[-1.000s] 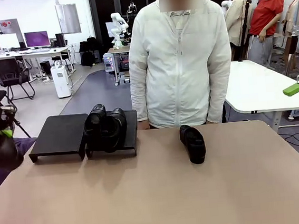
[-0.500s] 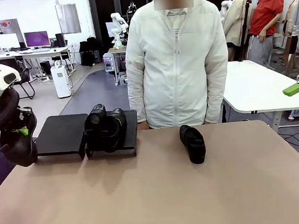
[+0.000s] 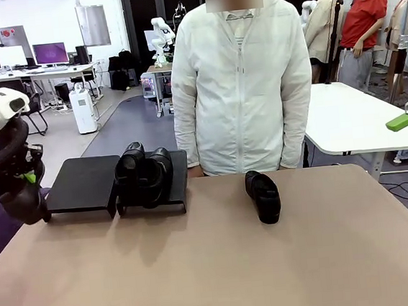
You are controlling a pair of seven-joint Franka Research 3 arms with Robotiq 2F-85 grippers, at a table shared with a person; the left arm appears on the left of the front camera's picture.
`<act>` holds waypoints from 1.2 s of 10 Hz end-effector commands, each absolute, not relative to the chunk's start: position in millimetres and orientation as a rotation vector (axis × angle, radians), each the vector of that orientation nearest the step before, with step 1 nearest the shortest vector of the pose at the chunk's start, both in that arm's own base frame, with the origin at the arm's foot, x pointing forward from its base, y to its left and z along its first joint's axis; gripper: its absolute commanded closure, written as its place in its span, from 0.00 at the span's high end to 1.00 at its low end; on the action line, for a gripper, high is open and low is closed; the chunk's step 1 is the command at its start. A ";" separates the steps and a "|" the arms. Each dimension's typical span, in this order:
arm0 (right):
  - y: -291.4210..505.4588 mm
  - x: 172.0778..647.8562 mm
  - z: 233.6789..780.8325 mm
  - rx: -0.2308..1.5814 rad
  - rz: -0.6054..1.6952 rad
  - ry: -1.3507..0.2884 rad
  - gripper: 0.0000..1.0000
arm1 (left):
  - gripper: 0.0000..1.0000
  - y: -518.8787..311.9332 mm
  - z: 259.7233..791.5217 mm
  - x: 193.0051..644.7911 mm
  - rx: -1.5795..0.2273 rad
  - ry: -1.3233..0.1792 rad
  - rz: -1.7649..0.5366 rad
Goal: Organize the shoes by placing them on the stand.
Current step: Place the Shoe from the middle of the table onto the Shoes Stand.
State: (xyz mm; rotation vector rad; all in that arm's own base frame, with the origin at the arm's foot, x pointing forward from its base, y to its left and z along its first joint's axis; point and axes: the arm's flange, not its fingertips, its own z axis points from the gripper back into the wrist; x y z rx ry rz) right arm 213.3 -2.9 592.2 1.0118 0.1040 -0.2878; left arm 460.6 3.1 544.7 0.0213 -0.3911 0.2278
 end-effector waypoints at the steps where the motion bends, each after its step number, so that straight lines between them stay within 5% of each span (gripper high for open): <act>1: -3.1 212.7 591.9 1.012 -0.276 0.102 1.00 | 0.00 6.7 557.1 532.6 0.112 -0.396 0.058; 12: -3.1 212.7 591.9 1.012 -0.276 0.102 1.00 | 0.00 -9.1 457.5 624.7 0.177 -0.548 0.117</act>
